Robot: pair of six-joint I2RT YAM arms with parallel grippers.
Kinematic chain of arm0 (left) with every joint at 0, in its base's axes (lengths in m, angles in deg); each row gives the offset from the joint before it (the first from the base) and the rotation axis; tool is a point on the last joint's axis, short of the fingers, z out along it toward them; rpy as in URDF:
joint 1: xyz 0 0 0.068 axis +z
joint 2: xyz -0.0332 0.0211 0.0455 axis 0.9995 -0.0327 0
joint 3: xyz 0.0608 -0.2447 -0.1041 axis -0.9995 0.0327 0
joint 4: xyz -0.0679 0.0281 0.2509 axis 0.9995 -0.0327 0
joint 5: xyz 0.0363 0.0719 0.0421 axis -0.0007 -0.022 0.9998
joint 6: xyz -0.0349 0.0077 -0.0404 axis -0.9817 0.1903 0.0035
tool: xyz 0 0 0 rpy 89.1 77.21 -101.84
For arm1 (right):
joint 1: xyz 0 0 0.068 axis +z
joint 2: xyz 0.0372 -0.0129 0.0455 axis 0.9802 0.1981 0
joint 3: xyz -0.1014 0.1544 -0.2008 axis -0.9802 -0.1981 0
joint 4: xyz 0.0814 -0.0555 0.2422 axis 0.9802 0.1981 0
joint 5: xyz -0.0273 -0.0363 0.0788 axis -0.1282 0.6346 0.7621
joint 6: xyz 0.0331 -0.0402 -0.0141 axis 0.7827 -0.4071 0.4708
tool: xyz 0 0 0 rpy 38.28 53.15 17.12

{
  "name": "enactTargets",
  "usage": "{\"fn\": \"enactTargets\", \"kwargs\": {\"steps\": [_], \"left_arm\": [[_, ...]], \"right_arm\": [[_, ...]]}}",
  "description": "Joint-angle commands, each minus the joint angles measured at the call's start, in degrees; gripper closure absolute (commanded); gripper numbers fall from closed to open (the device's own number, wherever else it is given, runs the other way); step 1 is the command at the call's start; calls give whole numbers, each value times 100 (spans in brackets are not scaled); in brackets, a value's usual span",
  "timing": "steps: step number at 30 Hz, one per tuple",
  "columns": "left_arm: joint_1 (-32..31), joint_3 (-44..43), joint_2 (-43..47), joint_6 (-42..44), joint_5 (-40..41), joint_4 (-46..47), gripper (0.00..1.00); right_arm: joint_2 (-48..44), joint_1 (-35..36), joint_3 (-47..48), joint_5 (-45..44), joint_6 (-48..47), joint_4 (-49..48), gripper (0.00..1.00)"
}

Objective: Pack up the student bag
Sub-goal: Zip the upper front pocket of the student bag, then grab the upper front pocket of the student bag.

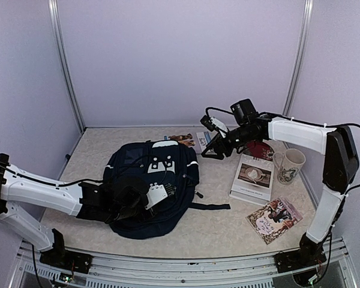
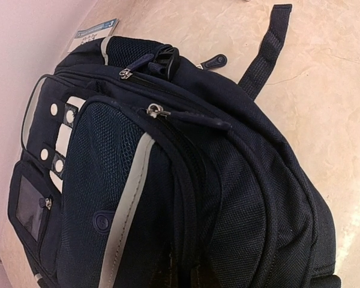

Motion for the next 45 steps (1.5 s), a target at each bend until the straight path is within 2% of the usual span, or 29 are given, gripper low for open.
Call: {"fn": "enactTargets", "kwargs": {"steps": [1, 9, 17, 29, 31, 38, 41, 45], "left_arm": [[19, -12, 165, -183, -226, -35, 100], [19, -39, 142, -179, -203, -106, 100], [15, -38, 169, -213, -186, -132, 100], [17, -47, 128, -204, -172, -97, 100], [18, -47, 133, -208, -171, -90, 100], [17, -47, 130, -220, -158, -73, 100], [29, -46, 130, -211, -156, -56, 100], [26, -38, 121, -218, -128, -49, 100]], "right_arm": [[206, -33, -70, 499, -141, -63, 49], [1227, 100, 541, 717, 14, -208, 62], [1836, 352, 750, 638, -220, -144, 61], [2048, 555, 777, 859, -631, 309, 61], [2066, 560, 777, 820, -568, 264, 65], [2088, 668, 865, 1031, -517, 227, 90], [1969, 679, 795, 1115, -571, 291, 98], [1718, 684, 615, 1060, -534, 304, 100]]}}
